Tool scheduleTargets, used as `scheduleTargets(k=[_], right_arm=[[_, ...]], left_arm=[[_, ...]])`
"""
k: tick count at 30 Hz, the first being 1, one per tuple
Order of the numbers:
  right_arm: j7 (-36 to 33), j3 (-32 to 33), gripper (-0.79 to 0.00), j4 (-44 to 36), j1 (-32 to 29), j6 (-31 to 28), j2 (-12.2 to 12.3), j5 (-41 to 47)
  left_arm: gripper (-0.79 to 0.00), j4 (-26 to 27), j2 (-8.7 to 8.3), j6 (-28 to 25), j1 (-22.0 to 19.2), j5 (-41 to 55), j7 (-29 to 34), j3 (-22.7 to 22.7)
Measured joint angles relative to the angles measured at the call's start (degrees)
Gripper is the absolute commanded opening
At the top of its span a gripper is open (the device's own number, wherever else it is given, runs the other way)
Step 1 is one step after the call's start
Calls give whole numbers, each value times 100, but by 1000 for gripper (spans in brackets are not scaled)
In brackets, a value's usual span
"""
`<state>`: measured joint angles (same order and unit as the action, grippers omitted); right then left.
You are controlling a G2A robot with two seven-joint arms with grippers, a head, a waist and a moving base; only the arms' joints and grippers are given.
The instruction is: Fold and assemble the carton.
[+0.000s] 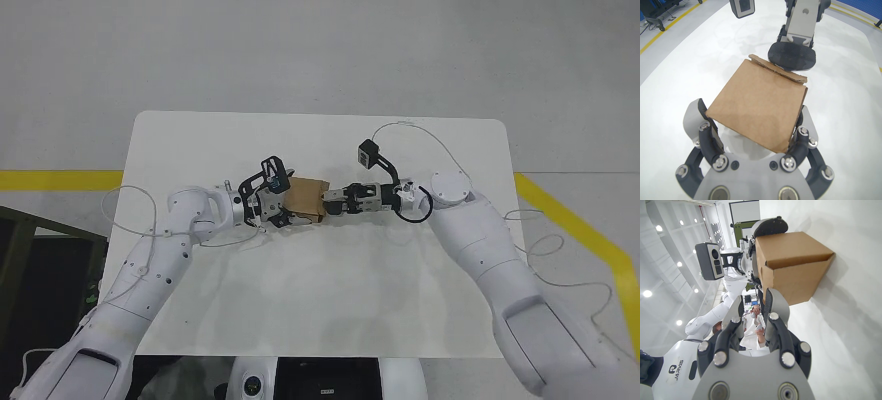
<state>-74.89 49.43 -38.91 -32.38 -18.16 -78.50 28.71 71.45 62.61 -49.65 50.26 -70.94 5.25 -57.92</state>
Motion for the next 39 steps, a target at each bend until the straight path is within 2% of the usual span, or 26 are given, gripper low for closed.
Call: scheduleTargets(k=[14, 18, 22, 29, 34, 39], right_arm=[[-272, 245, -517, 94, 3, -195, -24, 492], [-178, 398, -511, 159, 113, -197, 106, 87], [52, 571, -486, 189, 154, 56, 344, -749], [71, 976, -477, -394, -261, 601, 711, -1395], [83, 1002, -477, -930, -618, 919, 772, -1401], [164, 861, -474, -1089, -724, 1052, 730, -1351]], left_arm=[[0, 15, 0, -3, 14, -3, 12, -18], [0, 21, 0, 10, 21, -12, 15, -21], [0, 21, 0, 24, 28, -13, 13, -29], [0, 38, 2, 30, 35, -12, 34, -29], [0, 39, 6, 28, 27, -26, 35, -23], [0, 28, 2, 32, 28, -24, 35, -44]])
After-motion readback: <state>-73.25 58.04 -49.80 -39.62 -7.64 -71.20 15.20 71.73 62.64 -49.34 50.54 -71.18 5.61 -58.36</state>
